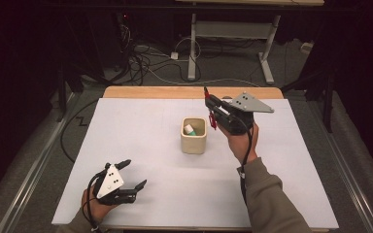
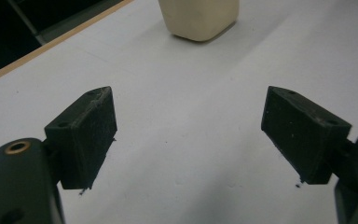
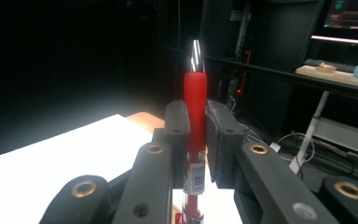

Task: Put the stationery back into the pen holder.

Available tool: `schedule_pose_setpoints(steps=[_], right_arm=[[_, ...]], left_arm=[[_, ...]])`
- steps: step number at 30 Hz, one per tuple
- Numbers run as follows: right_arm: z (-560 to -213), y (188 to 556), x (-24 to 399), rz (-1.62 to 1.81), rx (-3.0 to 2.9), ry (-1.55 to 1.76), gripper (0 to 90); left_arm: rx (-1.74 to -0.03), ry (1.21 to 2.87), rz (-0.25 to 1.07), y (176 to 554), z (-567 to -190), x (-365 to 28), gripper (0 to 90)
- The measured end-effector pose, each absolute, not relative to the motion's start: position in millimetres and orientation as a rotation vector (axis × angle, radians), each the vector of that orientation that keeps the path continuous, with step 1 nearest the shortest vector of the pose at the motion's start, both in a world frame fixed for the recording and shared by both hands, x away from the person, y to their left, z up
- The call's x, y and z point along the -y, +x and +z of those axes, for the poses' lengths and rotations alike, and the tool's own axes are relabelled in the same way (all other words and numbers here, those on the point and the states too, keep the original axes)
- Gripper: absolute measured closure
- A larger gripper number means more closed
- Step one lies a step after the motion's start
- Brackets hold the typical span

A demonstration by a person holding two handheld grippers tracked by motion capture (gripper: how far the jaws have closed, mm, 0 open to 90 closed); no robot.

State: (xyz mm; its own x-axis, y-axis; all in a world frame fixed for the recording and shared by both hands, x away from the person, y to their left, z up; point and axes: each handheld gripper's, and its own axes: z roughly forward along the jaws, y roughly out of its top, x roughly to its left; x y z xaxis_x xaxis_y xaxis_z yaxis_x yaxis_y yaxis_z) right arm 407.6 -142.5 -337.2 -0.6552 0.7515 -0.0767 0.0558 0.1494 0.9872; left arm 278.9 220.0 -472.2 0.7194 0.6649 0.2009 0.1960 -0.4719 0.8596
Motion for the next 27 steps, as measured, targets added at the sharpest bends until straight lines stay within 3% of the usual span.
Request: schedule_pose_setpoints(steps=[27], right_arm=[[-358.5,424.5,104.3,1.579,-1.9,0.77,80.1]], left_arm=[[-0.636,2.024,0.658,277.6,-472.0,-220.8,17.6]])
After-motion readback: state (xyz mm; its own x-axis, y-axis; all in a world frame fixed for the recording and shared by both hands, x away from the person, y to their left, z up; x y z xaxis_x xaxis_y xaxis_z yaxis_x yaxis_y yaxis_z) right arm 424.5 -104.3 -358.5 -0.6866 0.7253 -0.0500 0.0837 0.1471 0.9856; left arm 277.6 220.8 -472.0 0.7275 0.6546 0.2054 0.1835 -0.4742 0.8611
